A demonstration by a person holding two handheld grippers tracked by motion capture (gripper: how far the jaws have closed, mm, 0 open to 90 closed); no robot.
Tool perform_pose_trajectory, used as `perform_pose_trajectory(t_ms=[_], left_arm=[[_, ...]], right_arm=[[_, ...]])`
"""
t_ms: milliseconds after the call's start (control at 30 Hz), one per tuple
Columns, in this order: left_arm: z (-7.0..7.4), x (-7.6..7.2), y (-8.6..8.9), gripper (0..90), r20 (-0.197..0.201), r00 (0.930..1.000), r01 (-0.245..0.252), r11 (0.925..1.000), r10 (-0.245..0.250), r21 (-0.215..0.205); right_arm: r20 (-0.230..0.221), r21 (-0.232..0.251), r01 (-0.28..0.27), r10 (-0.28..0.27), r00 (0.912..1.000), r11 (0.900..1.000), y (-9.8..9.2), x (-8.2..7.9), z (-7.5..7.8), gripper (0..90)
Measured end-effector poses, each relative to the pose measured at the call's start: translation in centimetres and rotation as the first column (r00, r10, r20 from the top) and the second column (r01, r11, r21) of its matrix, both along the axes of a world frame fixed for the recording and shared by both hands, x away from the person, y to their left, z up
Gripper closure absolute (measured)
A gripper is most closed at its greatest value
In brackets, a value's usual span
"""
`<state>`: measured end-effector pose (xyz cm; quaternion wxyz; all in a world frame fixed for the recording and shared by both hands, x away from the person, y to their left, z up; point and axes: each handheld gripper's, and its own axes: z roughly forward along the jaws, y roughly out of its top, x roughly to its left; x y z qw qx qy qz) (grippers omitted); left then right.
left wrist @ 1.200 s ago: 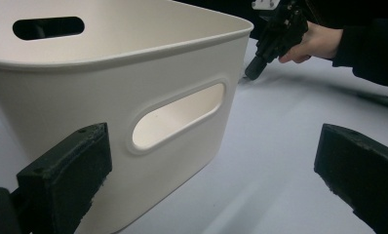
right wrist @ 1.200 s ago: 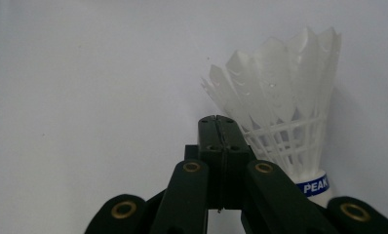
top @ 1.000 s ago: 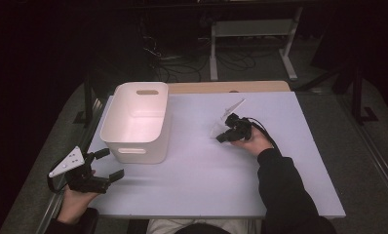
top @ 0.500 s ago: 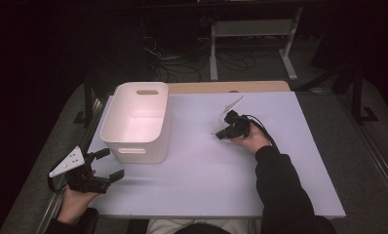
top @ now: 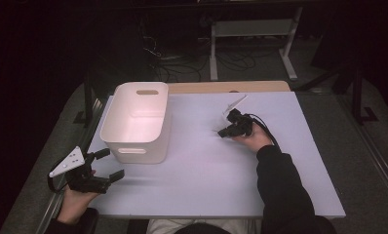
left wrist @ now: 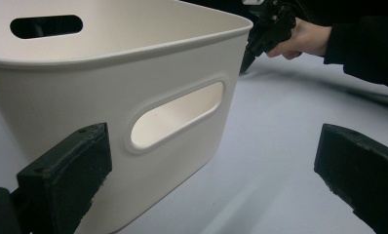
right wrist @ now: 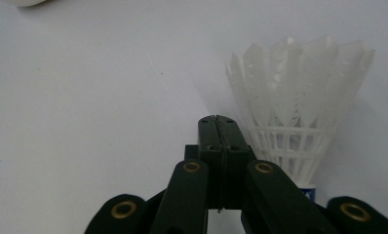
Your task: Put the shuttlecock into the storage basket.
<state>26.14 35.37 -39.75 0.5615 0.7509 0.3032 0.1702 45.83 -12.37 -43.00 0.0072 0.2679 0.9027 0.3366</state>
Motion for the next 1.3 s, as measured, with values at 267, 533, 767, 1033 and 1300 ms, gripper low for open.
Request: perform_pose_trajectory(t_ms=[267,533,767,1033,1300], left_arm=[[0.0,0.0,0.0,0.2,0.0,1.0,-0.001,1.0,0.001,0.0],[0.0,0.0,0.0,0.2,0.0,1.0,-0.001,1.0,0.001,0.0],[0.0,0.0,0.0,0.1,0.001,1.0,-0.001,1.0,0.001,0.0],[0.0,0.0,0.0,0.2,0.0,1.0,-0.001,1.0,0.001,0.001],[0.0,0.0,0.0,0.1,-0.002,1.0,0.001,1.0,-0.001,0.003]], right_arm=[[-0.003,0.007,0.004,-0.004,1.0,1.0,-0.3,-0.1,0.2,89.0],[0.004,0.007,0.005,-0.005,1.0,1.0,-0.7,-0.3,0.8,88.9],[0.013,0.008,0.012,-0.012,0.9998,1.0,-1.4,-0.5,1.6,88.9],[0.012,0.014,0.031,-0.032,0.9994,0.999,-2.3,-0.7,2.3,86.4],[0.003,0.018,0.051,-0.051,0.9987,0.999,-3.2,-0.7,3.6,74.8]])
